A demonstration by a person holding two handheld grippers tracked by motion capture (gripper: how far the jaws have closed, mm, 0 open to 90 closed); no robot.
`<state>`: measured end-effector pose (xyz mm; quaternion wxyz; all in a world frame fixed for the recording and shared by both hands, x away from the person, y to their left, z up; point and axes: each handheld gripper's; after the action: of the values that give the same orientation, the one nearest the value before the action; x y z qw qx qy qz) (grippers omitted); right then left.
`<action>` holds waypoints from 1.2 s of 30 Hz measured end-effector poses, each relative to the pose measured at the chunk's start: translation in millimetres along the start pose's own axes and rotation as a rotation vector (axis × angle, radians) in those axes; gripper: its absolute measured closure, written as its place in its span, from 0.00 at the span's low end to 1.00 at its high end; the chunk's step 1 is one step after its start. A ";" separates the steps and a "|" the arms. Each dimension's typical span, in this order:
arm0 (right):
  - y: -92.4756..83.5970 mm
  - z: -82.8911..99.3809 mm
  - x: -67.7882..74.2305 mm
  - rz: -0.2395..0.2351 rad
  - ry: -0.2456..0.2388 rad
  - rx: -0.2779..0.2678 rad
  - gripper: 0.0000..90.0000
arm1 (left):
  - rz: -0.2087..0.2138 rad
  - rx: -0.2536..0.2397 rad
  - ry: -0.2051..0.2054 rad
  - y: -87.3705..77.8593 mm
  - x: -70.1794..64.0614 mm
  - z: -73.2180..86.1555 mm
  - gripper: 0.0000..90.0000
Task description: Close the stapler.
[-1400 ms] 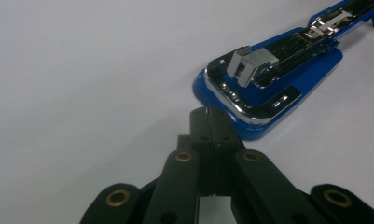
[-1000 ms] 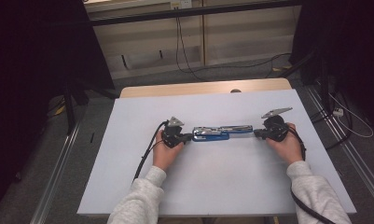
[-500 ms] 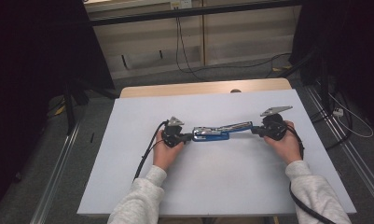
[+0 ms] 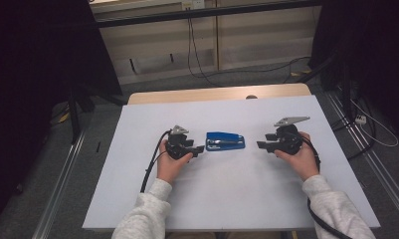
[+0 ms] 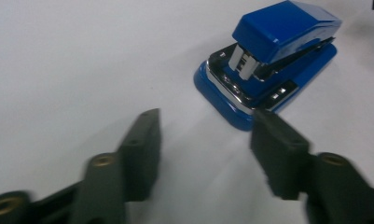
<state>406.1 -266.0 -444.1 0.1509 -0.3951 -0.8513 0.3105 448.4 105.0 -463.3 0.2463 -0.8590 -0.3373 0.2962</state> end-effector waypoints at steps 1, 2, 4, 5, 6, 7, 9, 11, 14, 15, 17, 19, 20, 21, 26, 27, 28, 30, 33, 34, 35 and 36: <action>-1.1 1.4 1.1 -0.005 0.004 -0.003 0.47 | 0.015 -0.002 0.007 -3.7 0.1 1.0 0.41; -2.5 2.8 2.7 -0.005 -0.003 0.002 0.46 | 0.016 -0.007 0.020 -8.2 0.7 1.5 0.39; -8.8 6.3 8.4 0.000 -0.033 0.006 0.38 | 0.024 -0.040 -0.016 -20.8 2.8 3.9 0.29; -8.8 6.3 8.4 0.000 -0.033 0.006 0.38 | 0.024 -0.040 -0.016 -20.8 2.8 3.9 0.27; -11.0 7.3 9.6 0.002 -0.035 0.005 0.37 | 0.033 -0.038 -0.019 -26.1 4.4 4.9 0.27; -14.7 8.8 11.4 -0.003 -0.032 0.004 0.34 | 0.038 -0.037 -0.024 -29.3 4.8 5.8 0.26; -20.0 11.6 13.4 -0.007 -0.027 -0.007 0.33 | 0.033 -0.052 -0.016 -37.2 5.0 8.6 0.23; -25.9 14.6 16.8 -0.004 -0.030 -0.012 0.28 | 0.041 -0.067 -0.010 -44.8 4.4 11.3 0.21; -32.0 17.3 21.6 -0.006 -0.037 -0.013 0.26 | 0.037 -0.072 0.011 -55.6 2.9 15.1 0.18; -33.2 18.0 22.4 -0.007 -0.039 -0.013 0.25 | 0.036 -0.080 0.019 -59.1 1.9 17.5 0.18; -35.4 19.6 24.6 -0.010 -0.039 -0.011 0.23 | 0.033 -0.079 0.024 -63.8 1.4 20.3 0.17; -38.5 20.8 26.3 -0.017 -0.038 -0.019 0.21 | 0.038 -0.076 0.035 -70.9 1.7 25.3 0.15; -39.8 21.3 27.6 -0.016 -0.032 -0.012 0.20 | 0.038 -0.076 0.035 -70.9 1.7 25.3 0.15; -39.8 21.3 27.6 -0.016 -0.032 -0.012 0.20 | 0.042 -0.080 0.030 -73.2 1.8 27.2 0.15; -46.4 25.3 36.3 -0.027 -0.058 -0.015 0.18 | 0.046 -0.102 0.024 -86.1 4.5 33.5 0.13; -46.4 25.3 36.3 -0.027 -0.058 -0.015 0.18 | 0.048 -0.103 0.028 -88.0 5.1 34.3 0.13; -48.0 26.9 38.4 -0.034 -0.053 -0.014 0.16 | 0.047 -0.113 0.024 -92.3 6.2 36.9 0.12; -48.5 27.5 39.5 -0.035 -0.051 -0.014 0.16 | 0.048 -0.114 0.022 -95.0 6.9 38.6 0.12; -50.8 28.8 44.0 -0.043 -0.058 -0.012 0.15 | 0.045 -0.109 0.027 -99.8 7.0 41.7 0.12; -51.6 29.1 45.7 -0.046 -0.058 -0.011 0.15 | 0.046 -0.114 0.029 -101.5 6.9 42.8 0.11; -52.2 29.3 47.3 -0.047 -0.063 -0.010 0.15 | 0.050 -0.121 0.026 -103.6 7.0 44.2 0.11; -53.8 30.4 50.2 -0.050 -0.069 -0.014 0.15 | 0.049 -0.122 0.026 -105.8 7.4 45.9 0.11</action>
<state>327.4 -266.6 -431.8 0.1263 -0.3639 -0.8677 0.3141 376.0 189.5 -432.2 0.1904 -0.8842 -0.3306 0.2697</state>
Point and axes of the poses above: each handheld gripper's, and its own axes: y roughly forward along the jaws, z roughly out of its underside, x roughly to its left, and after that the axes turned 10 degrees about -y, right-handed
